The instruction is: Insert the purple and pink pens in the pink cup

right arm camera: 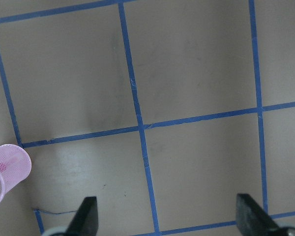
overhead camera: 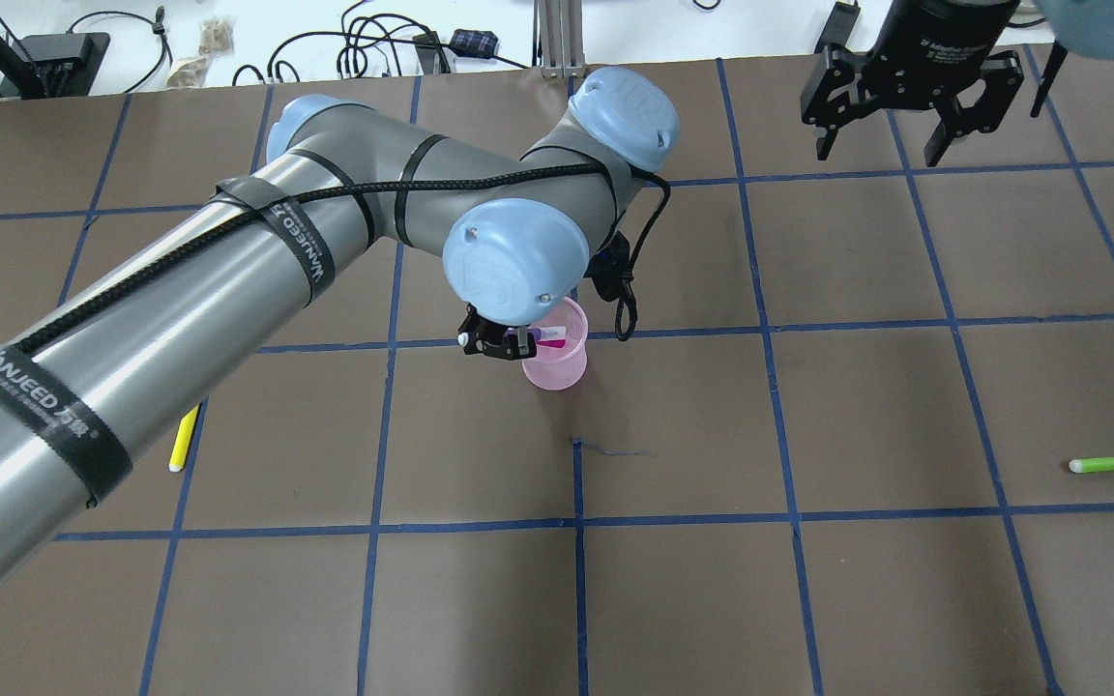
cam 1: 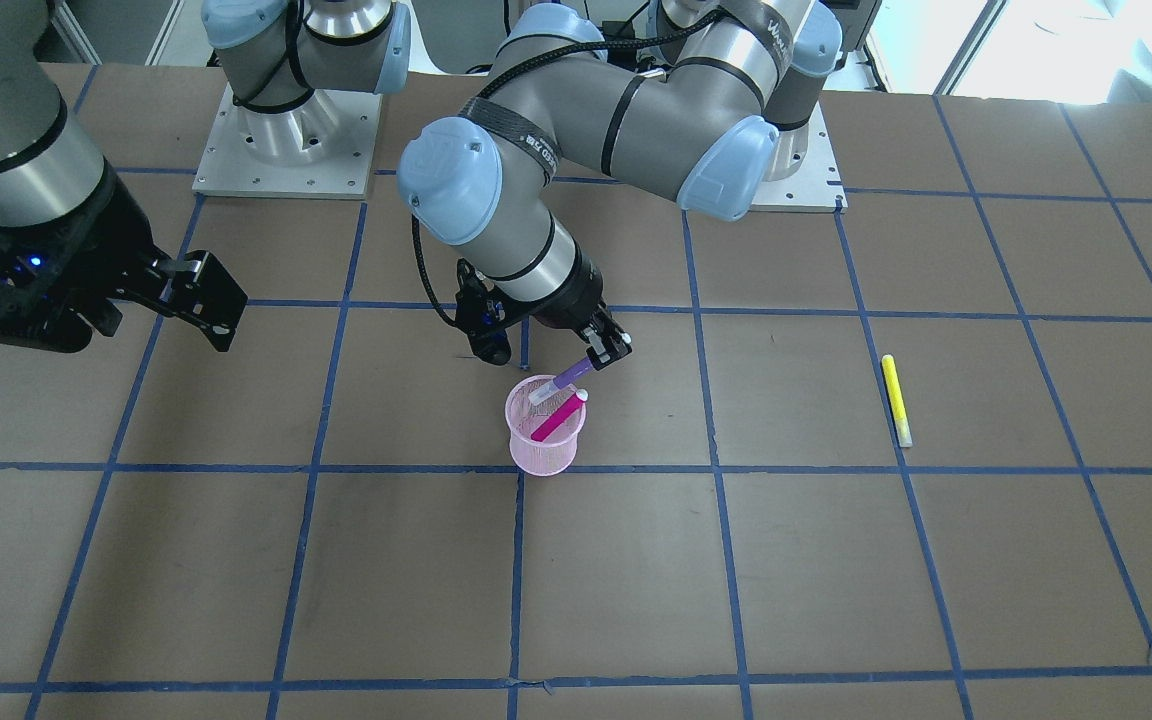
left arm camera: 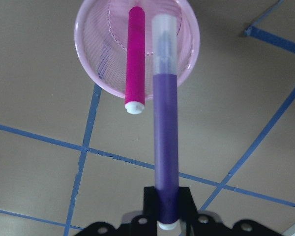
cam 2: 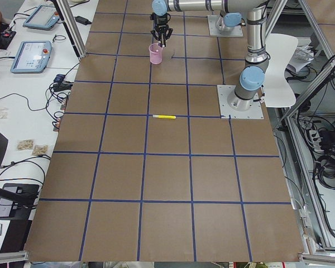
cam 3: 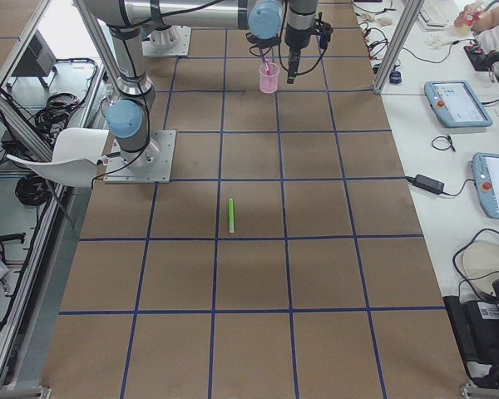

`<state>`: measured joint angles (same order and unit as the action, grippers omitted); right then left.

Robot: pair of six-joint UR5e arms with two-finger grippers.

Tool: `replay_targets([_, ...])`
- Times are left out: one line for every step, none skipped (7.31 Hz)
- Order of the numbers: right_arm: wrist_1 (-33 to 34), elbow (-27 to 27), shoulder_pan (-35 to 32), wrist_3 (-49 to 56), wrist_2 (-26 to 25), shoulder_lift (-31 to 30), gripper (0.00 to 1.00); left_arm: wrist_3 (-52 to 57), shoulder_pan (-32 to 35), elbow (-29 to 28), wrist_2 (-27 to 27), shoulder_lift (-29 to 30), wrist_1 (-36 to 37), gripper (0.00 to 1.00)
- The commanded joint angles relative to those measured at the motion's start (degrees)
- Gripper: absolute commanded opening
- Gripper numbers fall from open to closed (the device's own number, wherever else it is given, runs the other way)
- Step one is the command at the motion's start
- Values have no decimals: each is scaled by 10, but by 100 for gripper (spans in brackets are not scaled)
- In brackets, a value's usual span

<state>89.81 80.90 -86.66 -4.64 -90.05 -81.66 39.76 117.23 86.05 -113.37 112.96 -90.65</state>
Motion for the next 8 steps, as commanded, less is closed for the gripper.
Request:
replay_targets([6,17,-3,2,1,-22,100,0,0,0,-4,4,-1,0])
replay_targets([17,39,-5,12,-1,-26,100,1,0,0,-5,4,-1,42])
replay_targets([45,48,-10,26,0,-27,100,1,0,-4,-5,4,-1,58])
replay_targets([46,38,-10,33,1,-28,100,1,0,-6,-5,6,-1,58])
replay_targets([43,40,-14,34,1,-35,100,1,0,-8,-5,6,-1,58])
replay_targets([43,44,-14,34,0,-36,100,1,0,-10,-5,6,-1,58])
replay_targets([43,44,-14,33,0,-37,100,3,0,-12,-5,4,-2,62])
replay_targets([43,44,-14,33,1,-37,100,7,-6,-18,-5,-18,-6,62])
